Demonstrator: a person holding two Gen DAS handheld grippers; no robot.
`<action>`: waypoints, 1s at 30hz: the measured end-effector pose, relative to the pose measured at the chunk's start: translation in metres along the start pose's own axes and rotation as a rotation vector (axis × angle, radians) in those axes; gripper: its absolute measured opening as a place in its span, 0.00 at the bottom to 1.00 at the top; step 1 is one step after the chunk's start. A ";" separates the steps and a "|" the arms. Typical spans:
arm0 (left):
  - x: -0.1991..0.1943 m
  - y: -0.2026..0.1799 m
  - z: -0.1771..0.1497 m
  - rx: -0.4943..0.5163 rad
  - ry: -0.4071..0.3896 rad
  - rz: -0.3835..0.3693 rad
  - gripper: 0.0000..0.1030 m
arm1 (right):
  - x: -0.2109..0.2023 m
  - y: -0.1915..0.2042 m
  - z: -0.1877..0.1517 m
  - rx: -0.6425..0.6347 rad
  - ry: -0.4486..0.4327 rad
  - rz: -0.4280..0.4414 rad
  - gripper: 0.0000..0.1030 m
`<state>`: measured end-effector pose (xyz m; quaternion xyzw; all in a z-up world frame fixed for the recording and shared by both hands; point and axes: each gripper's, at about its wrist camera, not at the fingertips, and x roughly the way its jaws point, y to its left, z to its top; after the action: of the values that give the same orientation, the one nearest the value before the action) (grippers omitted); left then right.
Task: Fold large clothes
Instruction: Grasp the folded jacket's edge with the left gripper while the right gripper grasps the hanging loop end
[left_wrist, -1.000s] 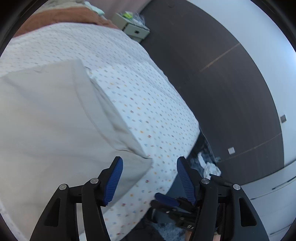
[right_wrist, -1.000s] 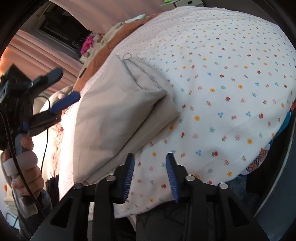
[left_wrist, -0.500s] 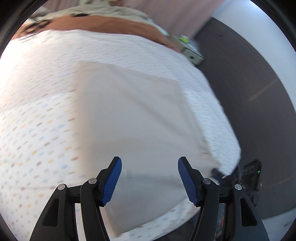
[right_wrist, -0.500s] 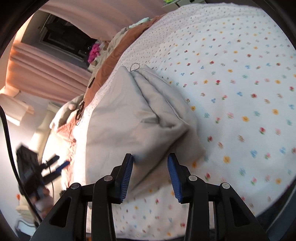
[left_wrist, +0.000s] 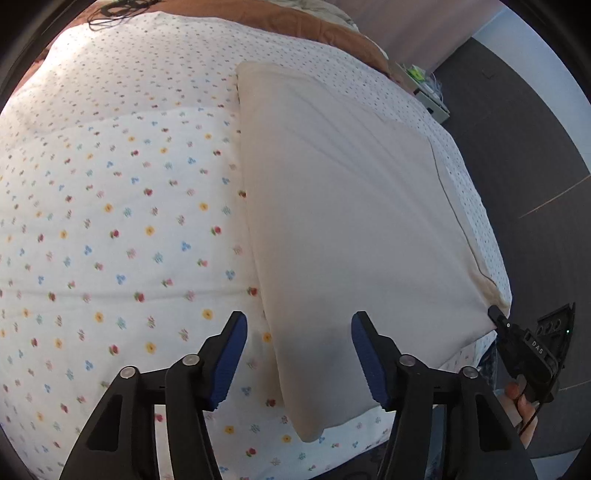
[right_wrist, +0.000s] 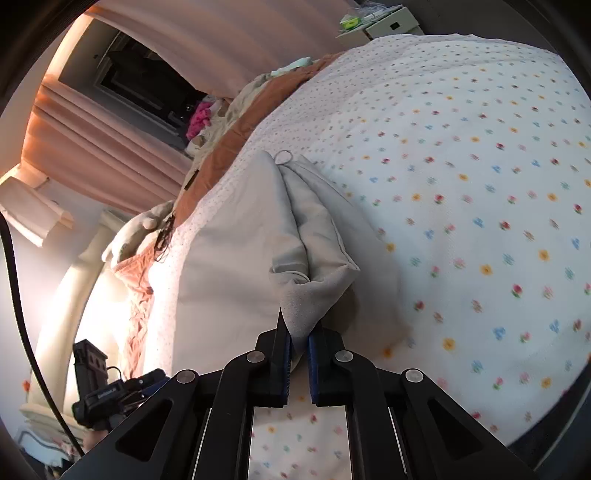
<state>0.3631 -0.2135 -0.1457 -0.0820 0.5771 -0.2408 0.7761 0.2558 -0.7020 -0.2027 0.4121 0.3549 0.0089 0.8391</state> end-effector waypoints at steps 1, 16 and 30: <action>0.003 -0.001 -0.003 0.000 0.009 -0.001 0.50 | -0.003 -0.005 -0.004 0.005 0.001 -0.006 0.07; 0.010 -0.001 -0.010 0.004 0.005 -0.067 0.43 | 0.009 -0.031 0.004 0.088 0.066 -0.054 0.14; 0.014 0.005 0.031 0.000 -0.032 -0.046 0.46 | 0.014 -0.004 0.054 -0.092 0.097 -0.198 0.84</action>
<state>0.3962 -0.2207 -0.1502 -0.0991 0.5624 -0.2574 0.7795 0.2978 -0.7378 -0.1919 0.3352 0.4334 -0.0378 0.8357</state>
